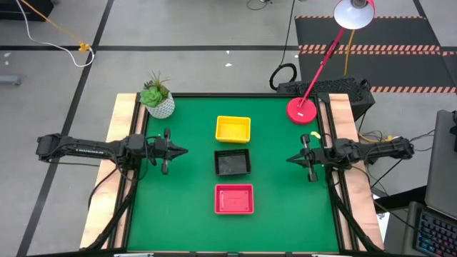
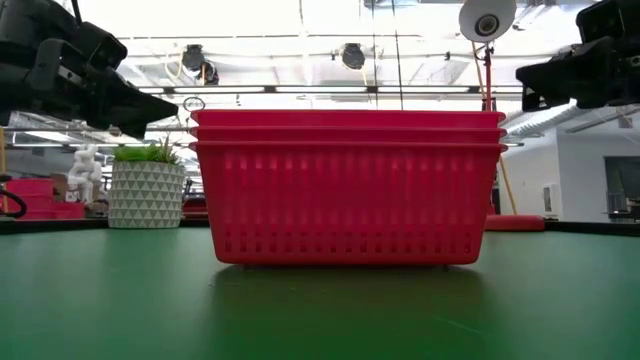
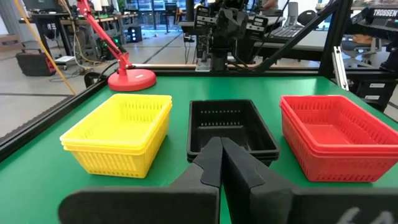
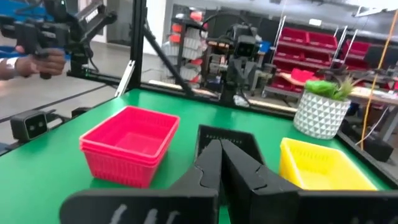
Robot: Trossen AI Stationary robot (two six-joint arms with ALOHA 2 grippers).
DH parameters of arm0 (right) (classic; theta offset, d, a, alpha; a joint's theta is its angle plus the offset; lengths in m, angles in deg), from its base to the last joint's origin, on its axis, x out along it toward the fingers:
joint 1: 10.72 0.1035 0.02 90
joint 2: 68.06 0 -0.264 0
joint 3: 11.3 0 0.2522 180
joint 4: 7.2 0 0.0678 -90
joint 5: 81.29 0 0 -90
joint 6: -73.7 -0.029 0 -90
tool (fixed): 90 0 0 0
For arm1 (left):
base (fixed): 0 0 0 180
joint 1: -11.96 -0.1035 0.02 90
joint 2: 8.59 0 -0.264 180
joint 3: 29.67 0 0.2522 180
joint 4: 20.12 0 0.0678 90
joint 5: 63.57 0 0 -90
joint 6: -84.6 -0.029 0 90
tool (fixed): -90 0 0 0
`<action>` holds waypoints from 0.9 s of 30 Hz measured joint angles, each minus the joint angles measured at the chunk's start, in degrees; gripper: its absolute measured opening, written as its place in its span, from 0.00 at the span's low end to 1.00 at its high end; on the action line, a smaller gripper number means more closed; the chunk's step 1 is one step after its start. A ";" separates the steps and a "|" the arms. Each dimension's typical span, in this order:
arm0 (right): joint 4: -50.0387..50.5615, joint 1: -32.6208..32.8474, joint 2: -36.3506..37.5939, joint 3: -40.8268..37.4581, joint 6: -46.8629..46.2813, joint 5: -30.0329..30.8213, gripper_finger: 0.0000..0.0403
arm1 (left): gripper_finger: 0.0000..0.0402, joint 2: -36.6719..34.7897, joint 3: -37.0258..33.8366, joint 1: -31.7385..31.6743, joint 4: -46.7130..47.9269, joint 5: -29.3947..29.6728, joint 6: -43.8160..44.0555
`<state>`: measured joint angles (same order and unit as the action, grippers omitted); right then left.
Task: Stack baskets by color
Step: Return to Home Position
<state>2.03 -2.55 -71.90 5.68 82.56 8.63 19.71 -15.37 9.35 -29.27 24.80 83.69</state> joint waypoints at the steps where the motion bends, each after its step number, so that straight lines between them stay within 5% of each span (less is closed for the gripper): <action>1: 0.48 0.00 1.07 0.00 0.04 0.00 0.00 | 0.01 0.00 0.00 0.00 -0.02 0.01 0.00; 27: 2.41 -6.73 3.74 -2.27 1.90 1.46 0.00 | 0.03 0.02 0.04 0.00 -1.05 0.12 1.45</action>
<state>4.44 -9.28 -68.16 3.41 84.46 10.10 19.73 -15.33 9.35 -30.32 24.91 85.14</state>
